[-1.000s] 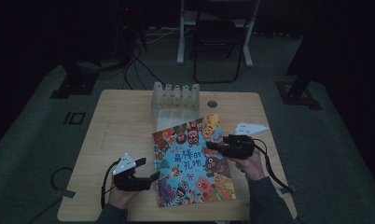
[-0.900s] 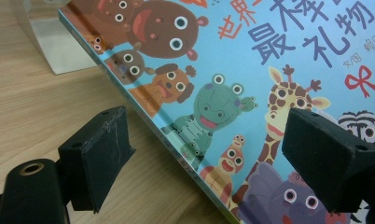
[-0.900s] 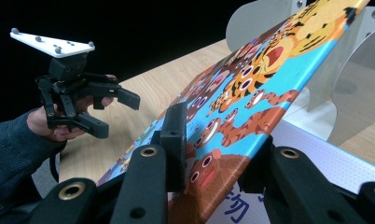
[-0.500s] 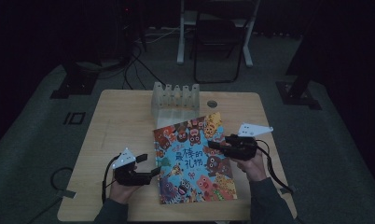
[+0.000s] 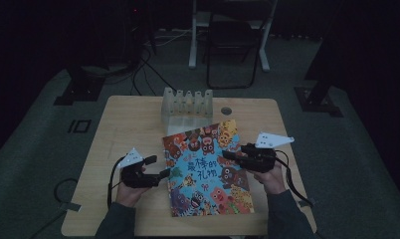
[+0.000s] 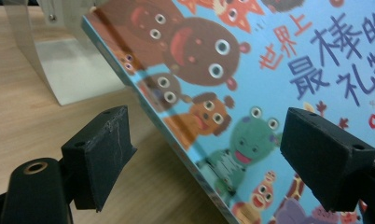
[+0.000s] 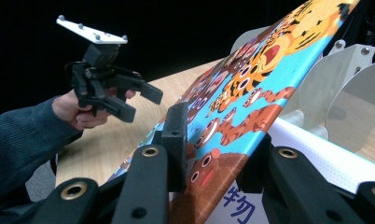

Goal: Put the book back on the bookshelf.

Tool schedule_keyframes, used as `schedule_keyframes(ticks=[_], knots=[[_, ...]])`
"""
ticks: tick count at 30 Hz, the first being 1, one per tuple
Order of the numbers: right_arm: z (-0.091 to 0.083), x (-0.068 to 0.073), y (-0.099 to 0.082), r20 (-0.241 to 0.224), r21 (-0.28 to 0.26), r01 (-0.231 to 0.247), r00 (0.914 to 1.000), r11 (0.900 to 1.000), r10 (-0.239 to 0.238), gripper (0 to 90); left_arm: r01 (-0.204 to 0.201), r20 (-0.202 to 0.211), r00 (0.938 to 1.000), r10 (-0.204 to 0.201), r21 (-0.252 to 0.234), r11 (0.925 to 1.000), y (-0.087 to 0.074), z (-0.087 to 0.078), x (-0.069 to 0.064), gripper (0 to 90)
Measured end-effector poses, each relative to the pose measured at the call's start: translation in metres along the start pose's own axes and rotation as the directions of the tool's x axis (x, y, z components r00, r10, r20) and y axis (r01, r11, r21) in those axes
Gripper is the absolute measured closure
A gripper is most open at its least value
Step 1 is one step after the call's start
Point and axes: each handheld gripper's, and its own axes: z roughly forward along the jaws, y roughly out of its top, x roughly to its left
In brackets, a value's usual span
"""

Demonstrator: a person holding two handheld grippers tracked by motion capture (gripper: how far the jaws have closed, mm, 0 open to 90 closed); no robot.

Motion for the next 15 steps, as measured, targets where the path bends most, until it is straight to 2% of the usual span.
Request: schedule_keyframes(ticks=[9, 11, 15], knots=[[-0.003, 0.002, 0.001, -0.009, -0.019, 0.017, 0.9998, 0.9997, -0.017, 70.1, 0.018, 0.024, 0.9996, -0.018, 0.013, 0.9998, 0.006, 0.013, 0.014, 16.2], [-0.003, 0.003, 0.001, -0.013, -0.024, 0.02, 0.9997, 0.9995, -0.02, 70.1, 0.009, 0.015, 0.9998, -0.009, 0.022, 0.9997, 0.008, 0.017, 0.014, 16.7], [-0.004, 0.004, 0.001, -0.018, -0.03, 0.03, 0.9994, 0.9991, -0.031, 70.1, -0.003, 0.03, 0.9996, 0.002, 0.027, 0.9996, 0.011, 0.026, 0.012, 16.9]])
